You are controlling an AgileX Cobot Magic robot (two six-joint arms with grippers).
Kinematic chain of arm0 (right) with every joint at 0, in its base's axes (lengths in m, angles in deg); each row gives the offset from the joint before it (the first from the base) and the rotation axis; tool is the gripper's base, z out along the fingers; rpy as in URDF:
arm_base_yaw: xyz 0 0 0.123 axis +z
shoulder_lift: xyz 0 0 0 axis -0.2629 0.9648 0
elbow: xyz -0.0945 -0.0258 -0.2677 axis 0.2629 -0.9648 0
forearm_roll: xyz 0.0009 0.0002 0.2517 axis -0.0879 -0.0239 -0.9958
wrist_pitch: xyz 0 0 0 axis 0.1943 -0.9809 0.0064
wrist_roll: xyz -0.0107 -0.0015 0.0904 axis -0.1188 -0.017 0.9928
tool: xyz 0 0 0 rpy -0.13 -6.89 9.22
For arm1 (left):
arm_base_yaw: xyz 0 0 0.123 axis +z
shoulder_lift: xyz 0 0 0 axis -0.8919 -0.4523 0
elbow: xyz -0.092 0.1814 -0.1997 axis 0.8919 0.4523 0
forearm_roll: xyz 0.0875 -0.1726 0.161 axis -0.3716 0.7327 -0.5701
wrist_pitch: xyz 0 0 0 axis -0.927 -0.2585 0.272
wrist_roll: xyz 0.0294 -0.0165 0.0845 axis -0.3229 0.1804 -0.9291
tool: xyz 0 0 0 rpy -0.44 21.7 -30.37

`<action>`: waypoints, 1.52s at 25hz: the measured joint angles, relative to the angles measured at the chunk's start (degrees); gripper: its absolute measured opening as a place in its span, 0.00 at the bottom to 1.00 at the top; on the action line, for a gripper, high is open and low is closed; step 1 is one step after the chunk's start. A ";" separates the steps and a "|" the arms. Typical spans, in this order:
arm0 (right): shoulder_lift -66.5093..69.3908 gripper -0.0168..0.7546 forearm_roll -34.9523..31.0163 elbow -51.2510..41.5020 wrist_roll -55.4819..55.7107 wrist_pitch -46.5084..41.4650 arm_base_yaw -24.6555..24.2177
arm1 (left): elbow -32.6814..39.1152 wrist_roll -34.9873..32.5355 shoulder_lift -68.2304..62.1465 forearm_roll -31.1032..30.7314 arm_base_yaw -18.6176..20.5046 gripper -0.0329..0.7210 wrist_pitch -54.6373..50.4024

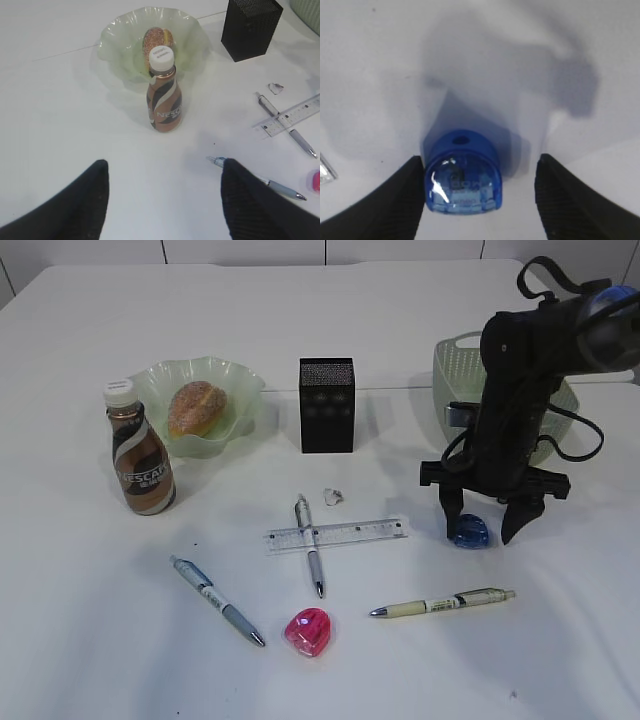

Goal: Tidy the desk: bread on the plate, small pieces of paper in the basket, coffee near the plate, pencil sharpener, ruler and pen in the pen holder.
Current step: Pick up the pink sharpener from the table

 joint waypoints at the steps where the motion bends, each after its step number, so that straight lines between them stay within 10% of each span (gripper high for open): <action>1: 0.00 0.71 0.00 0.00 0.00 0.00 0.00 | 0.00 0.00 0.00 0.00 0.00 0.70 0.00; 30: 0.95 0.71 -0.59 0.00 -0.94 0.00 0.00 | 0.00 0.00 0.00 0.00 0.00 0.68 0.00; 38: 0.95 0.49 -0.59 0.00 -1.17 0.00 0.00 | 0.00 0.00 0.00 0.00 0.00 0.68 0.00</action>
